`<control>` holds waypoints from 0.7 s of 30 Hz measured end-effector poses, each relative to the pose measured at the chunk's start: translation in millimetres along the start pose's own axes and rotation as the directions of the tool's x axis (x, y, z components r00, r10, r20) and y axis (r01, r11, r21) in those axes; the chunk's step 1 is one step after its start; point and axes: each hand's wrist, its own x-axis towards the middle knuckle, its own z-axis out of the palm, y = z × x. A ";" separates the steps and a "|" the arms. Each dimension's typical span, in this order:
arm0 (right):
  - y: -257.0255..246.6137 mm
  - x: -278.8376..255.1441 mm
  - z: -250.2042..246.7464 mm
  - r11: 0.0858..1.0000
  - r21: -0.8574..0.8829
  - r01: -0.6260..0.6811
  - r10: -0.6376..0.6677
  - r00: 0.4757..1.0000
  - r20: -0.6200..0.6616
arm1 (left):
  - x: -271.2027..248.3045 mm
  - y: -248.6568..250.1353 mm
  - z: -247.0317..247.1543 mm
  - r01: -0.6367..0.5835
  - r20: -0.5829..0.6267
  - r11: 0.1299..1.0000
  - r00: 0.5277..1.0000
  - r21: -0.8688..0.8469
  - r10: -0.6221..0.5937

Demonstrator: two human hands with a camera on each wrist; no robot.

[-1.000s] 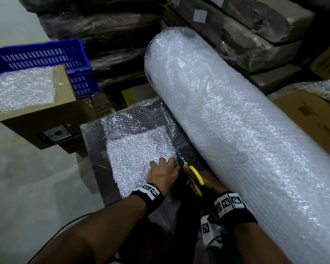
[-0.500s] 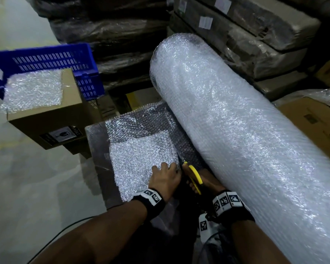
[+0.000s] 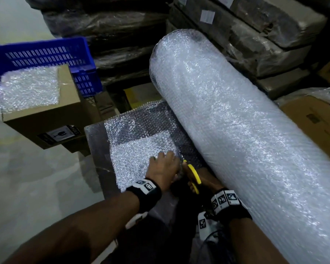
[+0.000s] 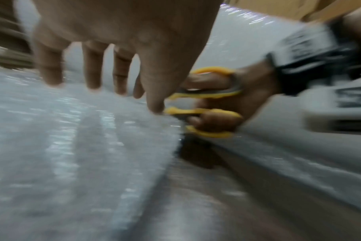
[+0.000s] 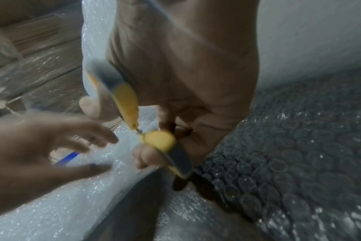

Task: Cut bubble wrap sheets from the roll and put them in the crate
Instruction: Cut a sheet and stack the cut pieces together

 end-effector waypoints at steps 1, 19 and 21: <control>-0.9 -0.1 1.1 1.000 0.011 -0.025 0.025 1.000 0.015 | 5.4 -11.6 -2.4 0.048 0.041 0.999 0.998 0.016 -0.048; -16.1 21.2 -0.9 0.998 -0.057 0.002 0.000 1.000 0.030 | 20.8 -44.4 -0.6 0.193 0.321 0.981 0.931 -0.034 -0.172; -18.6 23.3 -2.9 0.996 -0.089 0.019 -0.019 1.000 0.004 | 21.4 -44.1 -1.9 0.190 0.322 0.981 0.931 -0.036 -0.169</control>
